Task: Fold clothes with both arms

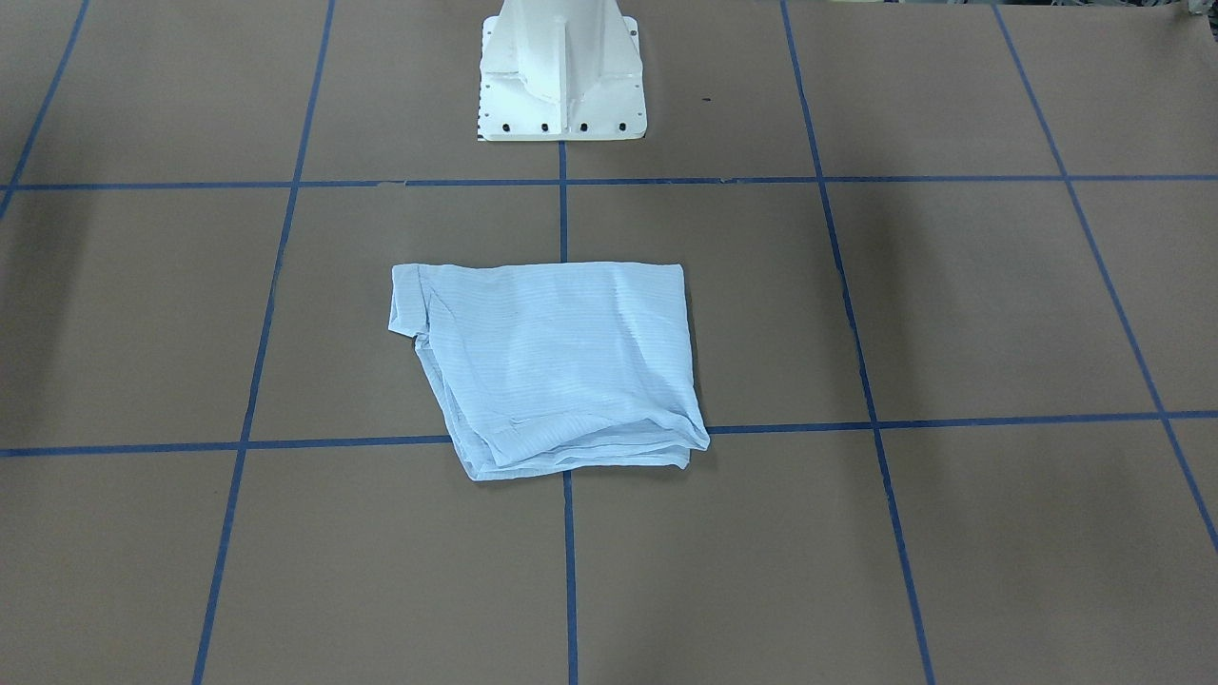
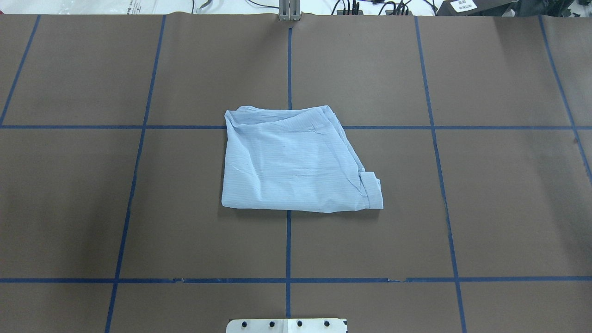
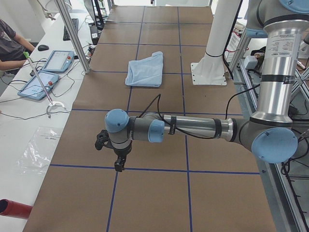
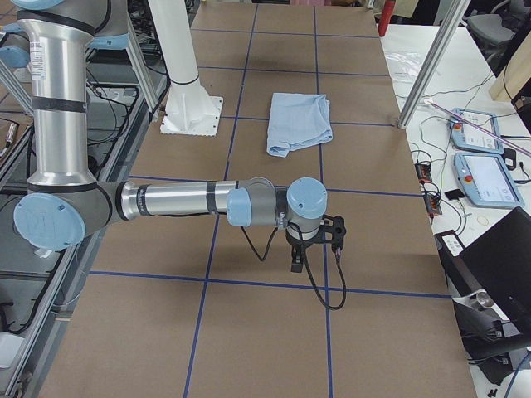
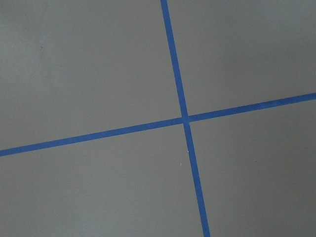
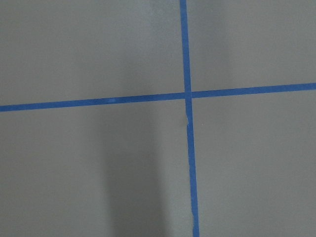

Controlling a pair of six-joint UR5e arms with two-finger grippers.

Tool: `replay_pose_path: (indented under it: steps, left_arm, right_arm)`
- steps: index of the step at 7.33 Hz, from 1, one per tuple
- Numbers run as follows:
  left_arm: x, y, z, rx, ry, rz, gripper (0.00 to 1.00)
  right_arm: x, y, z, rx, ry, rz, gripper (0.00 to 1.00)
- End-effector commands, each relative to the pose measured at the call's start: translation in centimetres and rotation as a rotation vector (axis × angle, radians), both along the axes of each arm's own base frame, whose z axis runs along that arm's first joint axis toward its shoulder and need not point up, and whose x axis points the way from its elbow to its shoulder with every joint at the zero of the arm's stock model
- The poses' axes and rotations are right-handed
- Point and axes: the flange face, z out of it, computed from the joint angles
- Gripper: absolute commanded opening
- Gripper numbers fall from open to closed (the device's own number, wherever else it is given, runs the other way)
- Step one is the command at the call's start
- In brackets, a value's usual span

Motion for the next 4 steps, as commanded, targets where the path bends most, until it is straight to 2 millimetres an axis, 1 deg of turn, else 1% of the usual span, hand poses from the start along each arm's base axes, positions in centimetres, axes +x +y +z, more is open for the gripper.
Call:
replay_pose_path:
  steps: [1,4]
  left_arm:
    - [0.00,-0.01,-0.15,0.004,0.000,-0.001,0.99]
    - [-0.02,-0.04,-0.37,0.012,-0.003,0.001,0.99]
  right_arm:
    - [0.36,0.34,2.21,-0.007,0.019,-0.022,1.00]
    - [0.34,0.36,2.43,-0.007,0.016,-0.027,1.00]
